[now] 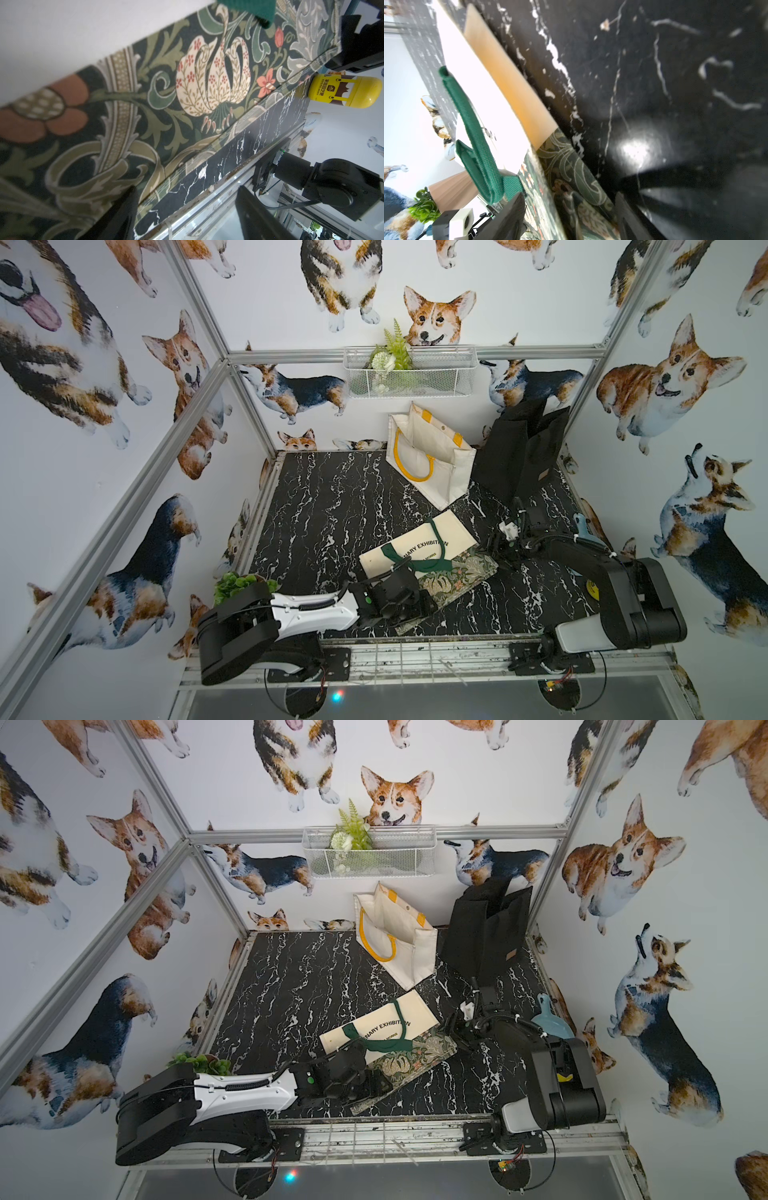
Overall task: Put away the canvas bag
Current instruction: Pick up the canvas bag from the center of the board.
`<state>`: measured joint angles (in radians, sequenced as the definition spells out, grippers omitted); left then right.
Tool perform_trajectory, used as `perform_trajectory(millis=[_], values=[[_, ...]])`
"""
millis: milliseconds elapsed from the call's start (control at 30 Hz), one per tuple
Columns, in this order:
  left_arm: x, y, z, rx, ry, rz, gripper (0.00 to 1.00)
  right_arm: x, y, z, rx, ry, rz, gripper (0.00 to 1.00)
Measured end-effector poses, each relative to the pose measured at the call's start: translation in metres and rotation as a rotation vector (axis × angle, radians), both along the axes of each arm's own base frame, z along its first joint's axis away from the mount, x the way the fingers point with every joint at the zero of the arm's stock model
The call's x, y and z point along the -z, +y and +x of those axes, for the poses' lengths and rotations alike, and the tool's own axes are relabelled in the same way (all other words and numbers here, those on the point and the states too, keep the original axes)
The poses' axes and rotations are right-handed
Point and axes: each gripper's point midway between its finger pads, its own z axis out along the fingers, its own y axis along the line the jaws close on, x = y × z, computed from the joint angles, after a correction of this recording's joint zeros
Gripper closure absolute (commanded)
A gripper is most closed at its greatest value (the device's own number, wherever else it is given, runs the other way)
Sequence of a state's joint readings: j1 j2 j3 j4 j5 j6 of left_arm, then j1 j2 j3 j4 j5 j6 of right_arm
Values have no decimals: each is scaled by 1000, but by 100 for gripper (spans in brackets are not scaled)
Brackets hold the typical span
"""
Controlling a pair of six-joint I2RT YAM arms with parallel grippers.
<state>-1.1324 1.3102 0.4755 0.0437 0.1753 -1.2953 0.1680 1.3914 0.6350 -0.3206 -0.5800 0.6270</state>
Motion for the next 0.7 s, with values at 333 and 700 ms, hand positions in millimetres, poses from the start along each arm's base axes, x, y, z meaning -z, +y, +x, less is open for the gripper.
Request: perform_trajectory(millis=[333, 700], values=[[0, -1, 0, -5, 2, -10, 24, -46, 43, -8, -61, -101, 174, 33], [0, 0, 0, -10, 4, -15, 24, -33, 68, -35, -114, -9, 294, 42]])
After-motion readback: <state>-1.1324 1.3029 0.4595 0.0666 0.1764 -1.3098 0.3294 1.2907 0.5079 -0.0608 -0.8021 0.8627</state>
